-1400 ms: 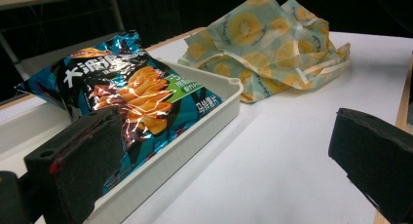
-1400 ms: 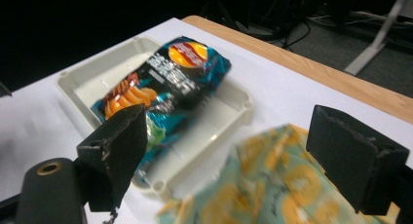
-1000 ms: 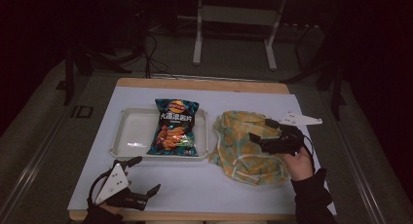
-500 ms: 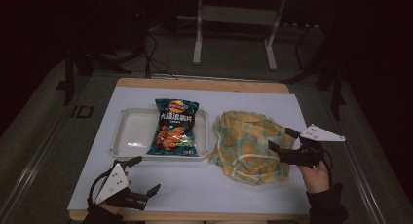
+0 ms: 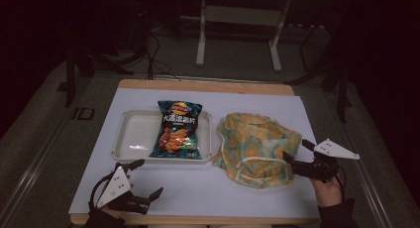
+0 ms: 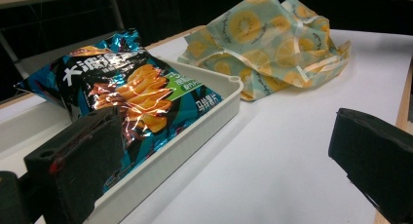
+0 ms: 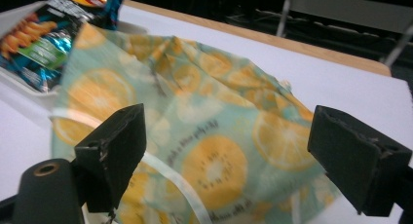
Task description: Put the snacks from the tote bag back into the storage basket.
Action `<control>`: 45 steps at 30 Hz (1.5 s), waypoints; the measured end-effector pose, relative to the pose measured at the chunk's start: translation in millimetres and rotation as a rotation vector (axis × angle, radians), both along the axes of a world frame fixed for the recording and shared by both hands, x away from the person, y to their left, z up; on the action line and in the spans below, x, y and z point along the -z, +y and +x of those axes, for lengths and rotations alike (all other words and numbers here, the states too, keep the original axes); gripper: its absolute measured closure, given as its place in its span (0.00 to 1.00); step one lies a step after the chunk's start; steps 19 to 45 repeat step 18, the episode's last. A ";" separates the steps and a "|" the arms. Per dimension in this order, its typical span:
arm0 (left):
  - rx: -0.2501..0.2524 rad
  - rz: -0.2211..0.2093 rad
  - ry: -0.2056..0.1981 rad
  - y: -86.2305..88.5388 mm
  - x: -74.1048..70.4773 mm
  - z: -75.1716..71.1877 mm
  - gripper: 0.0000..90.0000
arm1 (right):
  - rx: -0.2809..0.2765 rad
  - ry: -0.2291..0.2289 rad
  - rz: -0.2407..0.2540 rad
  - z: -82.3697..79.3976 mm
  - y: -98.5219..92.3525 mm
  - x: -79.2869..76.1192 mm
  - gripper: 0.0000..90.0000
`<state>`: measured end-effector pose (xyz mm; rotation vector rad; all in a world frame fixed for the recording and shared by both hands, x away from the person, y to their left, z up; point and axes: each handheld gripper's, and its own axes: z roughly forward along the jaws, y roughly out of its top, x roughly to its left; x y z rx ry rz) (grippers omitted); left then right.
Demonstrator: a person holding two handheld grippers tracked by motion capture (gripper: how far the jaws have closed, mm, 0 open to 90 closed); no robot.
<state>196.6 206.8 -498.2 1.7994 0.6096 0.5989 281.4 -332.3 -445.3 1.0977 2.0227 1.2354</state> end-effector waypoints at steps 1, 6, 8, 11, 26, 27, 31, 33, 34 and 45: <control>0.000 0.000 0.000 0.0 0.0 0.0 0.00 | 0.000 0.000 0.000 0.0 0.0 0.0 0.16; -0.001 0.002 0.000 0.3 0.2 0.2 0.00 | 0.043 -0.005 0.006 -6.7 -9.4 9.4 0.16; -0.001 0.003 -0.001 0.1 0.2 0.0 0.00 | 0.051 -0.011 0.005 -8.3 -10.5 10.7 0.16; -0.001 0.001 -0.001 0.2 -0.1 -0.4 0.00 | 0.070 -0.025 -0.001 -13.3 -14.0 16.4 0.16; -0.004 0.000 -0.001 0.2 -0.2 -0.5 0.00 | 0.077 -0.037 0.006 -16.9 -17.5 19.9 0.16; -0.004 0.000 -0.001 0.2 -0.2 -0.5 0.00 | 0.077 -0.037 0.006 -16.9 -17.5 19.9 0.16; -0.004 0.000 -0.001 0.2 -0.2 -0.5 0.00 | 0.077 -0.037 0.006 -16.9 -17.5 19.9 0.16; -0.004 0.000 -0.001 0.2 -0.2 -0.5 0.00 | 0.077 -0.037 0.006 -16.9 -17.5 19.9 0.16; -0.004 0.000 -0.001 0.2 -0.2 -0.5 0.00 | 0.077 -0.037 0.006 -16.9 -17.5 19.9 0.16; -0.004 0.000 -0.001 0.2 -0.2 -0.5 0.00 | 0.077 -0.037 0.006 -16.9 -17.5 19.9 0.16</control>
